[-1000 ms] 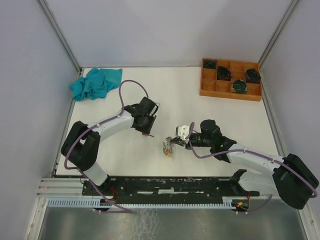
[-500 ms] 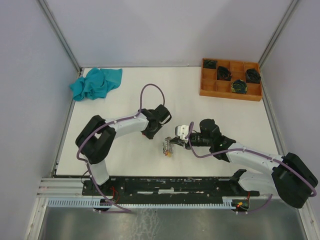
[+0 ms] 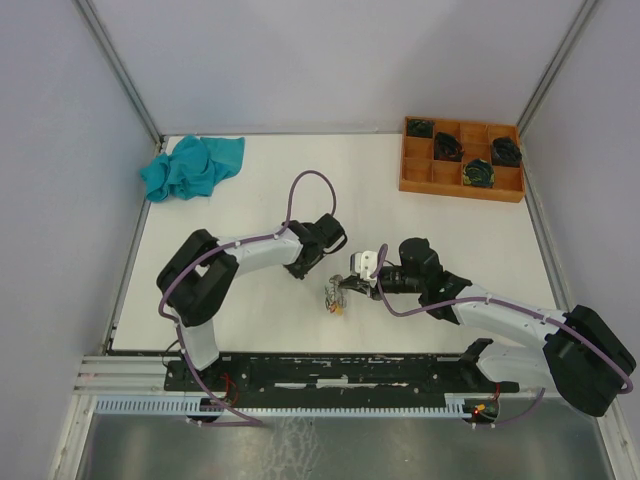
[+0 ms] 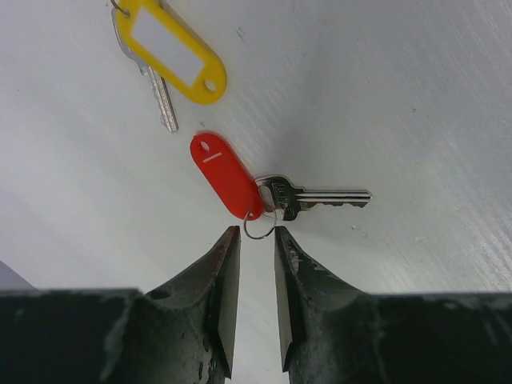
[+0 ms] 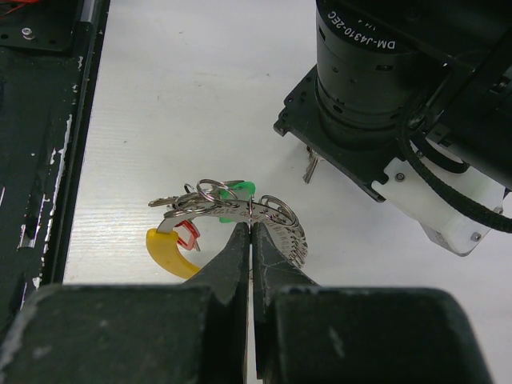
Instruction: Put the keys on the keyring
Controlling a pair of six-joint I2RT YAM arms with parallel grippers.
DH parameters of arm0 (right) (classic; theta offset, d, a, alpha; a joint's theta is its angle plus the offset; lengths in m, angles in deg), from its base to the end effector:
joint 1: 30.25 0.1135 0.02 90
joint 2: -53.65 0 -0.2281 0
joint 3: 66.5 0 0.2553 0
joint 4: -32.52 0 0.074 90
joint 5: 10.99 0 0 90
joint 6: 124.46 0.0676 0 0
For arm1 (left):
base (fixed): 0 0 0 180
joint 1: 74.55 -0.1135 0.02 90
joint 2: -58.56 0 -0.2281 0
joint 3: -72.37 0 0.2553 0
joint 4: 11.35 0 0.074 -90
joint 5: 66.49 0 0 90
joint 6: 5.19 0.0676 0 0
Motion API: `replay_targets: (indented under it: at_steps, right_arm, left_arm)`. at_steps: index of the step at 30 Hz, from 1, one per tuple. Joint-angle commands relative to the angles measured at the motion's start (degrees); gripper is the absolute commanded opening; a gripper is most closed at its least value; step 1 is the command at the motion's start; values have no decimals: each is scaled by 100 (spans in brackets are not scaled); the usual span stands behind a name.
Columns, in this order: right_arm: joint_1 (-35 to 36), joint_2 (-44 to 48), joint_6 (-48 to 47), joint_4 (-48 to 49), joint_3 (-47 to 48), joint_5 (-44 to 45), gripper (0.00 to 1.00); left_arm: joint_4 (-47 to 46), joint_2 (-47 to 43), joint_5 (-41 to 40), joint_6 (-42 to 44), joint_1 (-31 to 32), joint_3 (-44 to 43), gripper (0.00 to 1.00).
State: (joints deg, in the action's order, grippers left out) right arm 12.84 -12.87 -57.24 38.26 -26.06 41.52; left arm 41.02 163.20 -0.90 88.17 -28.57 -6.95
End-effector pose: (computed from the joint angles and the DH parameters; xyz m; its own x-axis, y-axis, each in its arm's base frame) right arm 0.1750 0.2200 0.1661 0.1372 -0.2923 -0.9464 -0.9823 0.0829 -0.1680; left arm 0.2545 -0.2232 0.0926 -0.6430 0.7422 -0.1892 0.6324 0.6538 0.4156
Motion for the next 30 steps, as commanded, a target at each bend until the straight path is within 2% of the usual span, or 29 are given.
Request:
replay_targets:
  at_steps: [1,15,27,30]
  right_arm:
    - [15,-86,38,-175,133,-63,1]
    - [13,-98,52,-175,153,-108,1]
    - [9,-29,50,-215,144,-87,1]
    - [11,-2,51,-228,138,-57,1]
  left_arm:
    - [-202,40,-178,344,43,-83,31]
    - [-393,196,-42,504,51,-28,26]
    - [-394,-334,-109,490,44,139,3]
    - [-509,-673,-66,551,51,280,3]
